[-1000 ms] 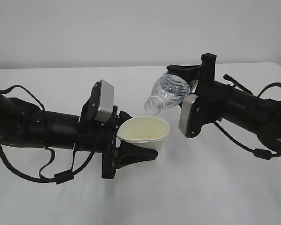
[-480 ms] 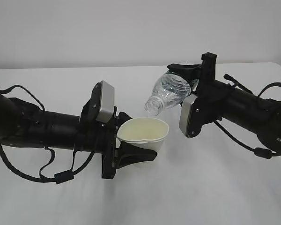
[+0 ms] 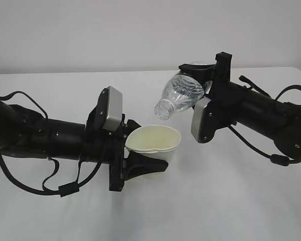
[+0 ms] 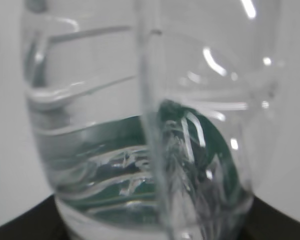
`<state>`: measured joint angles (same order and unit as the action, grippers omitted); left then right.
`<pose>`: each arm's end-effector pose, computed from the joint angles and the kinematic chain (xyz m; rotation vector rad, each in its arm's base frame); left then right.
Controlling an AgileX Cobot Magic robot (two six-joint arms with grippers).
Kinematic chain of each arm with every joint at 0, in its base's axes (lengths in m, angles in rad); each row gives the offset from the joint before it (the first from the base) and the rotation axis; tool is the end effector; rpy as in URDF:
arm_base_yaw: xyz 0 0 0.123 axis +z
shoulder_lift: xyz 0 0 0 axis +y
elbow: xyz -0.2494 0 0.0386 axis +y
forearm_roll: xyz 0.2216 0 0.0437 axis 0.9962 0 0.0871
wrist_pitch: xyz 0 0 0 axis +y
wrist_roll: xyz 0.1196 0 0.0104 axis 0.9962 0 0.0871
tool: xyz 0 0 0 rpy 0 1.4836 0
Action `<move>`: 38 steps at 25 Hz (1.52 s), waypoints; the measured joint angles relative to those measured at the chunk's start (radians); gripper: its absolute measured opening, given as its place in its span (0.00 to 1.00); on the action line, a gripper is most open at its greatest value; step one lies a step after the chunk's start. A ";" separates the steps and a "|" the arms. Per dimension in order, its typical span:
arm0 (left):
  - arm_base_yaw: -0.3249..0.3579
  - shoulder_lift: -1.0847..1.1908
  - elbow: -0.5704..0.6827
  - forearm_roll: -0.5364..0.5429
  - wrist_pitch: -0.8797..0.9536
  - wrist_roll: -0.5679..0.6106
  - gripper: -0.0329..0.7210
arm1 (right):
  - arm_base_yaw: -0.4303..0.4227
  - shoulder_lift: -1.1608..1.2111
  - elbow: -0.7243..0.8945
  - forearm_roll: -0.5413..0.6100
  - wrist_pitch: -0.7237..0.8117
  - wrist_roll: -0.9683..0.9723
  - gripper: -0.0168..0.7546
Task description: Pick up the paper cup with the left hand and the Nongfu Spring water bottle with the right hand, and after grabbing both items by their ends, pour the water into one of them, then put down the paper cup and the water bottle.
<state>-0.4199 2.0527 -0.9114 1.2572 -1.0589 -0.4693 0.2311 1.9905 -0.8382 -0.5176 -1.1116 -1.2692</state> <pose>0.2689 -0.2291 0.1076 1.3656 1.4450 -0.9612 0.3523 0.1376 0.1490 -1.4426 0.7325 -0.6387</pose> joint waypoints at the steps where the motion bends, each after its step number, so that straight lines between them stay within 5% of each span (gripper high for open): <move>1: 0.000 0.000 0.000 -0.001 0.000 0.000 0.60 | 0.000 0.000 0.000 0.000 0.000 0.000 0.55; 38: 0.000 0.000 0.000 -0.073 0.005 0.000 0.60 | 0.000 0.000 0.000 0.005 0.000 -0.035 0.55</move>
<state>-0.4199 2.0527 -0.9114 1.1845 -1.0544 -0.4693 0.2311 1.9905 -0.8382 -0.5123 -1.1116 -1.3040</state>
